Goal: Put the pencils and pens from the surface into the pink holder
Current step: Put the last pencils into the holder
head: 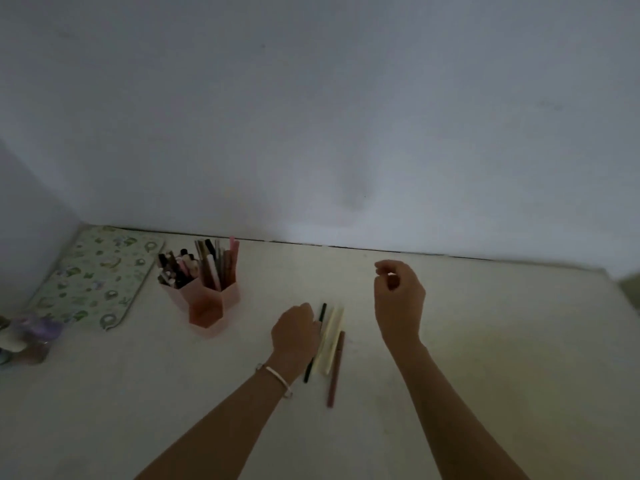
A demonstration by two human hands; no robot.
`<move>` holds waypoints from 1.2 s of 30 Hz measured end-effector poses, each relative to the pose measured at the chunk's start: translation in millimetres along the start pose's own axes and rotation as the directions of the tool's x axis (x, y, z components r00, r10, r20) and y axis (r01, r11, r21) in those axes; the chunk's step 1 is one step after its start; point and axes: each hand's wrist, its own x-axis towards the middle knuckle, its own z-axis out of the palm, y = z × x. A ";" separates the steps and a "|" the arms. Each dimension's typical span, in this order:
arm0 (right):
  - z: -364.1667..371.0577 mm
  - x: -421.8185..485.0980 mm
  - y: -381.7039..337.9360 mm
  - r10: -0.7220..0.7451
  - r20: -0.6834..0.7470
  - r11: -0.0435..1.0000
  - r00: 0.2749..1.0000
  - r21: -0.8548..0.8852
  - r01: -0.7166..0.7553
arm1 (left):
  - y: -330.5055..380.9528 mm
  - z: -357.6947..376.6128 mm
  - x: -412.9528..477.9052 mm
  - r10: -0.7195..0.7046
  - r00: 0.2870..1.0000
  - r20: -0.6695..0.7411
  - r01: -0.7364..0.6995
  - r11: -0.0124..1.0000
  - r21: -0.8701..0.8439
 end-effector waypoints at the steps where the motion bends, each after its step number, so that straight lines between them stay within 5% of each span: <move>1: -5.8 -1.2 5.7 0.021 -0.004 1.000 1.000 -0.005 -0.021 | 0.1 3.7 2.3 -0.011 1.000 0.005 0.011 1.000 0.027; 8: -21.8 -15.6 43.0 0.140 0.108 0.980 0.984 -0.159 -0.121 | 12.0 4.8 9.1 -0.078 0.995 0.067 0.076 0.997 0.031; 14: 12.7 -44.4 57.0 0.419 0.439 0.875 0.795 -0.431 -0.223 | 11.2 -58.5 16.8 -0.030 0.989 -0.145 -0.002 0.976 -0.216; 23: 40.3 -53.3 39.4 0.361 0.488 0.768 0.794 -0.638 0.043 | 11.6 -127.2 3.2 0.081 0.895 -0.439 -0.255 0.899 -0.355; 26: 32.6 -29.4 13.8 0.245 0.364 0.840 0.898 -0.543 -0.009 | -5.5 -146.6 -3.2 0.046 0.821 -0.569 -0.291 0.891 -0.348; 31: 35.2 3.9 -52.2 0.023 0.165 0.995 0.986 -0.098 -0.006 | -54.0 -177.2 -5.0 -0.072 0.639 -0.766 -0.246 0.924 -0.293; 36: 52.8 -5.9 -82.0 -0.109 0.129 0.987 0.986 0.130 0.092 | -78.0 -163.7 3.9 0.126 0.667 -0.735 -0.086 0.992 0.092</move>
